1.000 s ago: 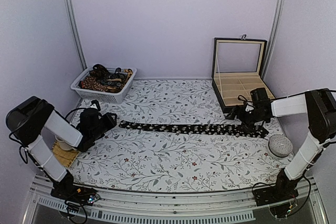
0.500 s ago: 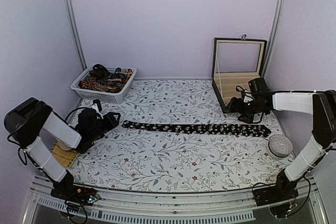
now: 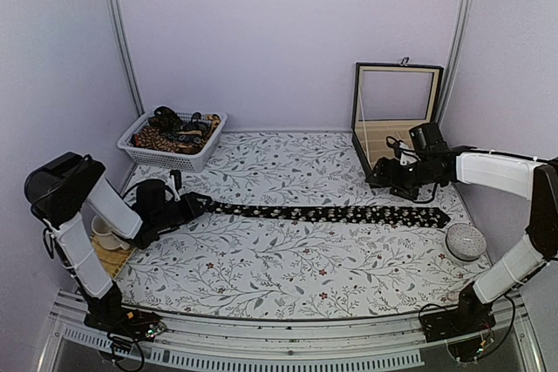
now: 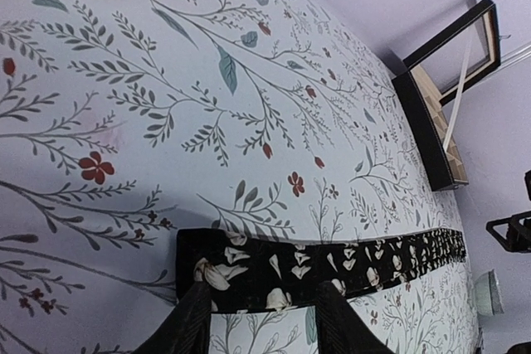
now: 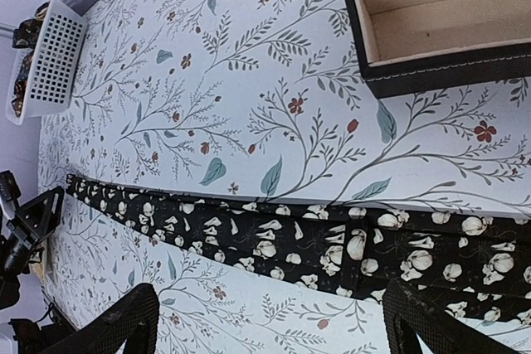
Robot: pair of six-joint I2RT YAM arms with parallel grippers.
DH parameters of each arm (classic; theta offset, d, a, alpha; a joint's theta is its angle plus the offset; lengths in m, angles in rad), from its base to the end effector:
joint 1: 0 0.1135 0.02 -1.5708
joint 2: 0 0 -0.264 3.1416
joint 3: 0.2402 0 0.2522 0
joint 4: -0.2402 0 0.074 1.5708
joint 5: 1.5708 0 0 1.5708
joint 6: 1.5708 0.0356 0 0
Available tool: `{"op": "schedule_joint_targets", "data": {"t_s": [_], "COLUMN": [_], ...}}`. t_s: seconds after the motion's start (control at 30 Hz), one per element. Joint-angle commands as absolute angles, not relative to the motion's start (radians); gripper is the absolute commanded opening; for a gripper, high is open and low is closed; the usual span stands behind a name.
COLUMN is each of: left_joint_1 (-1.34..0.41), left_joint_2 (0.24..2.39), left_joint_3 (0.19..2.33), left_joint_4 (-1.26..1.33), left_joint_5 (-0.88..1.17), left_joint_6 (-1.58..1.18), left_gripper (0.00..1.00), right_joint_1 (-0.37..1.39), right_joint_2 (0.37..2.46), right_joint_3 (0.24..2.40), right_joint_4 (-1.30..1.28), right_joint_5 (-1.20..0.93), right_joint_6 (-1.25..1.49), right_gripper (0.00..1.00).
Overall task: Roll the ties
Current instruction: Fold the tie at the center of the board.
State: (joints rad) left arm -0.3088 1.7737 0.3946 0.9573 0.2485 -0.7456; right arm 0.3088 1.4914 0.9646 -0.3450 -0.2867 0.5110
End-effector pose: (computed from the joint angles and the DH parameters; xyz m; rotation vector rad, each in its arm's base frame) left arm 0.2620 -0.0928 0.0986 -0.2884 2.0809 -0.9080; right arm 0.2928 0.1040 0.2226 0.1226 2.5228 0.7002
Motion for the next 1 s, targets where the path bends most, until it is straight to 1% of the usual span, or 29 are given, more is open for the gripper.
{"op": "schedule_joint_targets", "data": {"t_s": [0.0, 0.23, 0.43, 0.57, 0.67, 0.77, 0.97], "left_joint_1": [-0.298, -0.299, -0.301, -0.301, -0.301, -0.301, -0.319], "left_joint_2": [1.788, 1.771, 1.722, 1.754, 1.787, 1.811, 1.835], "left_joint_3": [0.436, 0.490, 0.446, 0.498, 0.516, 0.534, 0.590], "left_joint_4": [0.858, 0.656, 0.719, 0.636, 0.628, 0.617, 0.523], "left_joint_5": [0.267, 0.164, 0.112, 0.117, 0.139, 0.155, 0.166], "left_joint_6": [-0.749, -0.731, -0.718, -0.699, -0.710, -0.716, -0.702], "left_gripper": [0.43, 0.43, 0.46, 0.46, 0.45, 0.42, 0.31], "right_joint_1": [0.341, 0.408, 0.462, 0.480, 0.490, 0.499, 0.519], "right_joint_2": [1.381, 1.408, 1.464, 1.493, 1.500, 1.510, 1.534], "right_joint_3": [1.009, 1.054, 1.088, 1.104, 1.121, 1.140, 1.188], "right_joint_4": [-0.371, -0.376, -0.365, -0.360, -0.360, -0.364, -0.371], "right_joint_5": [-0.291, -0.275, -0.287, -0.294, -0.297, -0.298, -0.307], "right_joint_6": [0.489, 0.482, 0.475, 0.475, 0.473, 0.471, 0.469], "right_gripper": [0.93, 0.93, 0.93, 0.94, 0.93, 0.93, 0.93]}}
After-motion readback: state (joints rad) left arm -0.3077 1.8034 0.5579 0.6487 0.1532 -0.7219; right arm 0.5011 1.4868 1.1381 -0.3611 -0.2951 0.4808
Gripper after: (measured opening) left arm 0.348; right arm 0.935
